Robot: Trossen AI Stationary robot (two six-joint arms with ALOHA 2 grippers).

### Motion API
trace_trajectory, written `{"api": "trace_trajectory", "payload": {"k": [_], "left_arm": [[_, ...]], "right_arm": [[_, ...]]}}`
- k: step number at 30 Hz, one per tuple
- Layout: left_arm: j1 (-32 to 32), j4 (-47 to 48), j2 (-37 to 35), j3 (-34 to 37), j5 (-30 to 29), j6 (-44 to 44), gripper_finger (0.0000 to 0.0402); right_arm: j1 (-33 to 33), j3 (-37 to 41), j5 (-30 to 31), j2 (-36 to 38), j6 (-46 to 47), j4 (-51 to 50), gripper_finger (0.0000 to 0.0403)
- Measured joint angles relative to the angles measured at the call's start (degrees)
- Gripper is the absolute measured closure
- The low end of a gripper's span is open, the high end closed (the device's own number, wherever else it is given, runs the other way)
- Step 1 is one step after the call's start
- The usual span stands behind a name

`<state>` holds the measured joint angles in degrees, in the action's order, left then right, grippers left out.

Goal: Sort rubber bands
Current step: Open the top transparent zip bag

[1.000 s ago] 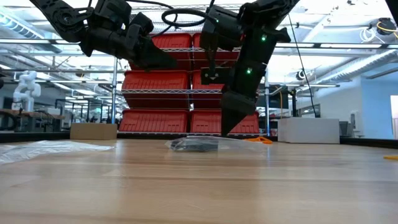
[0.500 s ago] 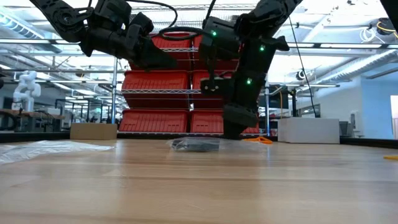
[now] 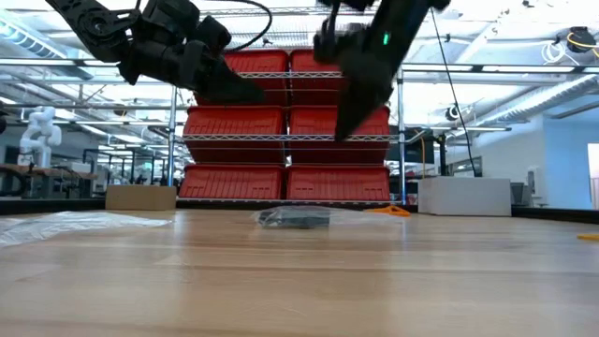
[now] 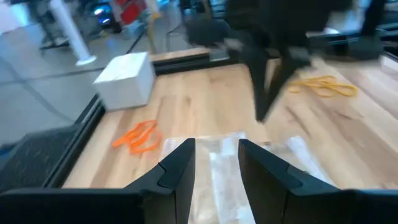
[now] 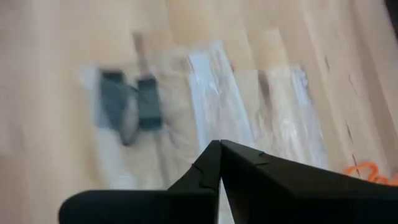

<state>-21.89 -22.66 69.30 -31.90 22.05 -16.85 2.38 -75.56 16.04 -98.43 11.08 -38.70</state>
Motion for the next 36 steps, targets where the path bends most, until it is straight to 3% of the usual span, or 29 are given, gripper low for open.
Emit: {"api": "trace_trajectory", "payload": {"k": [6,12,17,22,27,33,36], "left_arm": [[2.6,-1.7,0.0,0.0,-0.5,-0.6,0.0272],[2.6,-2.3,0.0,0.0,-2.8,-0.5,0.0272],[2.6,-2.2,0.0,0.0,-2.9,-0.4,0.0272],[2.6,-2.1,0.0,0.0,-3.1,-0.4,0.0272],[2.6,-2.1,0.0,0.0,-3.1,-0.4,0.0272],[2.6,-2.3,0.0,0.0,-3.1,-0.5,0.0272],[2.6,-2.4,0.0,0.0,-3.1,-0.5,0.0272]], "right_arm": [[1.3,-0.6,-0.7,4.1,1.0,0.1,0.0392],[2.7,-0.4,1.1,-5.0,0.3,1.9,0.0313],[2.5,-0.4,8.1,-12.4,-0.8,5.8,0.0236],[2.1,-0.4,9.6,-17.0,-3.1,7.4,0.0202],[1.3,-0.6,11.7,-19.7,-5.0,8.1,0.0231],[1.0,-0.4,10.7,-19.2,-5.9,6.9,0.0373],[1.1,-0.3,10.2,-17.2,-6.0,6.0,0.0391]]}}
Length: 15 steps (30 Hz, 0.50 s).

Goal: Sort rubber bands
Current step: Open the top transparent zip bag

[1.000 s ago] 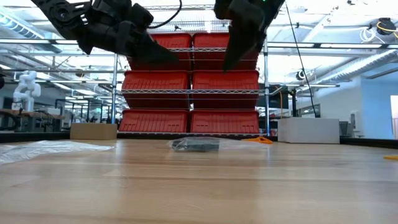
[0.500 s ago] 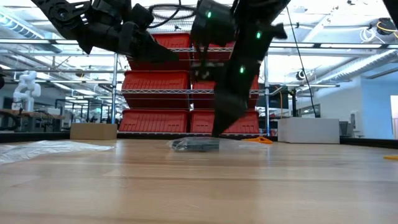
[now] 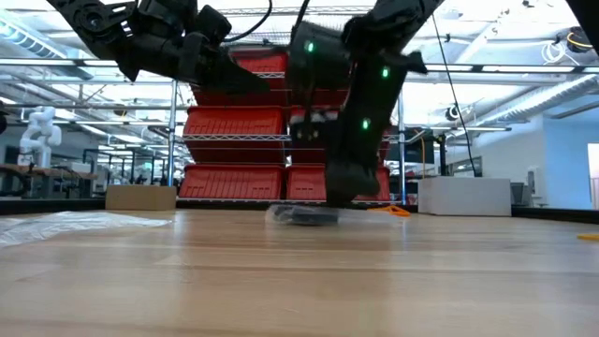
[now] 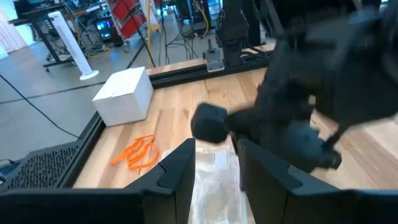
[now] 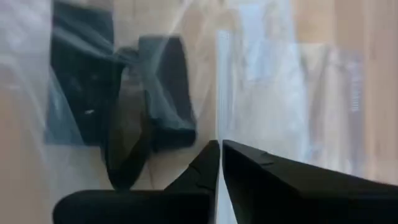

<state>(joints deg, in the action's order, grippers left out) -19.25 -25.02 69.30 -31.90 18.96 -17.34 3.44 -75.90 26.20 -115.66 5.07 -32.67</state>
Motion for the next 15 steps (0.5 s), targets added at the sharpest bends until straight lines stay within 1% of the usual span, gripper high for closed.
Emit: {"api": "trace_trajectory", "payload": {"k": [3,8,12,15], "left_arm": [[0.0,0.0,0.0,0.0,0.0,0.0,0.0272],[0.0,0.0,0.0,0.0,0.0,0.0,0.0272],[0.6,0.8,0.0,0.0,0.0,0.3,0.0272],[1.6,1.3,0.0,0.0,0.3,0.4,0.0272]], "right_arm": [[0.0,0.0,-1.2,2.7,1.0,-1.4,0.0395],[0.2,0.0,-1.4,8.2,2.4,-2.6,0.0401],[0.4,0.0,-5.4,13.5,3.6,-2.9,0.0402],[0.8,0.0,-6.8,17.8,4.2,-2.4,0.0402]]}}
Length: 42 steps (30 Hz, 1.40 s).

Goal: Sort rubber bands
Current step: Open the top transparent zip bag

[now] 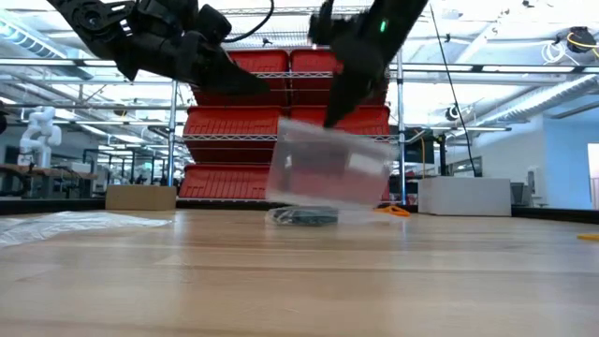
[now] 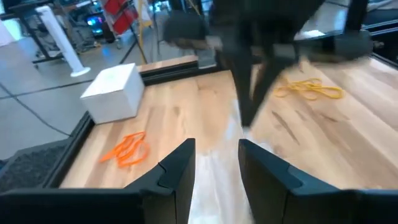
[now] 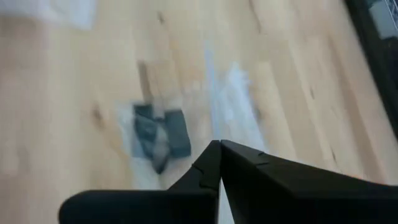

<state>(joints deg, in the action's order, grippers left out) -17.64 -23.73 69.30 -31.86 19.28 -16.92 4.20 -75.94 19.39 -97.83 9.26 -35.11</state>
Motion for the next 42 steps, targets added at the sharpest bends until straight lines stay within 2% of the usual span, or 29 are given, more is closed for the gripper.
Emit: {"api": "trace_trajectory", "payload": {"k": [7,14,18,24,27,30,34,37,39,42], "left_arm": [[2.1,0.3,0.0,0.0,3.2,1.6,0.0271],[2.8,-0.3,0.0,0.0,2.1,0.6,0.0252],[2.7,-1.6,0.0,0.0,0.1,-0.4,0.0249],[2.7,-1.5,0.0,0.0,-0.1,-0.4,0.0249],[2.7,-1.4,0.0,0.0,-0.1,-0.4,0.0249],[2.7,-1.4,0.0,0.0,-0.5,-0.4,0.0249],[2.7,-1.5,0.0,0.0,-2.5,-0.4,0.0249],[2.7,-1.4,0.0,0.0,-3.3,-0.1,0.0249],[2.7,-1.3,0.0,0.0,-3.3,0.0,0.0249],[2.8,-1.2,0.0,0.0,-3.3,0.1,0.0249]], "right_arm": [[0.6,0.0,-0.3,6.5,1.0,0.2,0.0403],[1.7,-0.1,-3.0,6.0,1.7,0.1,0.0394],[3.6,-0.1,-6.0,0.6,3.2,-0.1,0.0351],[8.2,0.0,-5.8,-8.3,4.4,0.6,0.0255],[10.4,0.0,-2.7,-11.6,4.8,2.1,0.0216],[11.8,0.0,2.5,-14.3,4.8,3.0,0.0195],[12.1,0.0,8.1,-17.2,5.3,3.8,0.0197],[11.8,0.0,9.5,-19.2,6.1,3.9,0.0213],[11.5,-0.2,9.7,-20.2,6.6,4.0,0.0236],[11.7,-0.3,10.0,-20.8,6.6,4.1,0.0293]]}}
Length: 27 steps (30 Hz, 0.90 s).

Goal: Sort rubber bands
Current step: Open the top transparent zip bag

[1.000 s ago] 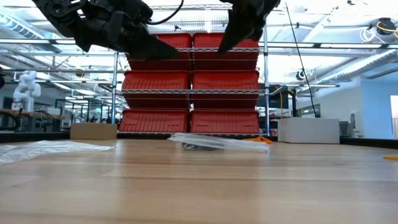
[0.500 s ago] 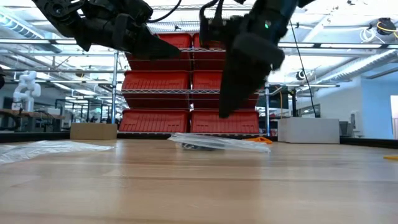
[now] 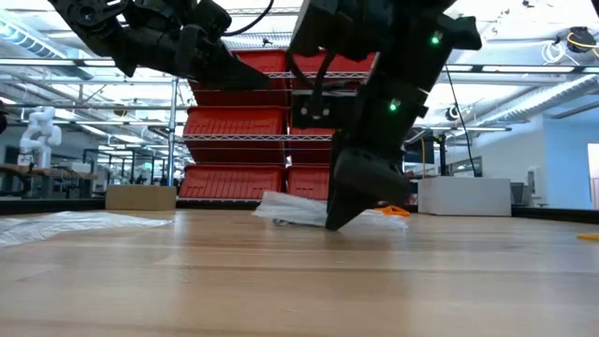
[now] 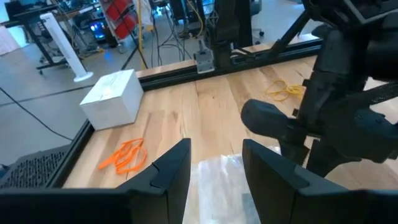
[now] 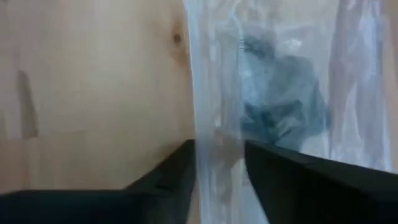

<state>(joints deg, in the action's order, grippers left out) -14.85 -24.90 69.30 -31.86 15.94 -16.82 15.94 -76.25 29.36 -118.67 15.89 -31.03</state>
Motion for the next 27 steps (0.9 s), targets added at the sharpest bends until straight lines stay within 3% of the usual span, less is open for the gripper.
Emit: {"api": "trace_trajectory", "payload": {"k": [3,5,9,14,17,20,27], "left_arm": [[0.0,0.3,0.0,0.0,0.0,0.0,0.0249],[0.1,0.3,0.0,0.0,0.0,0.0,0.0249],[1.3,0.3,0.0,0.0,0.0,0.0,0.0249],[3.4,0.4,0.0,0.0,0.7,-1.3,0.0249],[5.0,0.5,0.0,0.0,4.1,-2.7,0.0249],[6.8,-0.4,0.0,0.0,7.6,-1.1,0.0249],[7.6,-2.0,0.0,-0.2,7.2,3.0,0.0249]], "right_arm": [[0.8,0.2,0.6,0.5,-0.1,-0.4,0.0371],[1.0,0.4,0.6,1.8,-0.4,-1.2,0.0391],[1.0,0.3,-1.4,6.4,-0.1,-2.4,0.0385],[-0.2,0.3,-11.0,14.5,1.5,-3.8,0.0399],[-1.6,0.3,-14.9,19.6,5.5,-4.3,0.0399],[-2.9,0.3,-15.8,24.8,7.6,-4.5,0.0399],[-4.4,0.2,-16.1,30.7,6.9,-5.0,0.0401]]}}
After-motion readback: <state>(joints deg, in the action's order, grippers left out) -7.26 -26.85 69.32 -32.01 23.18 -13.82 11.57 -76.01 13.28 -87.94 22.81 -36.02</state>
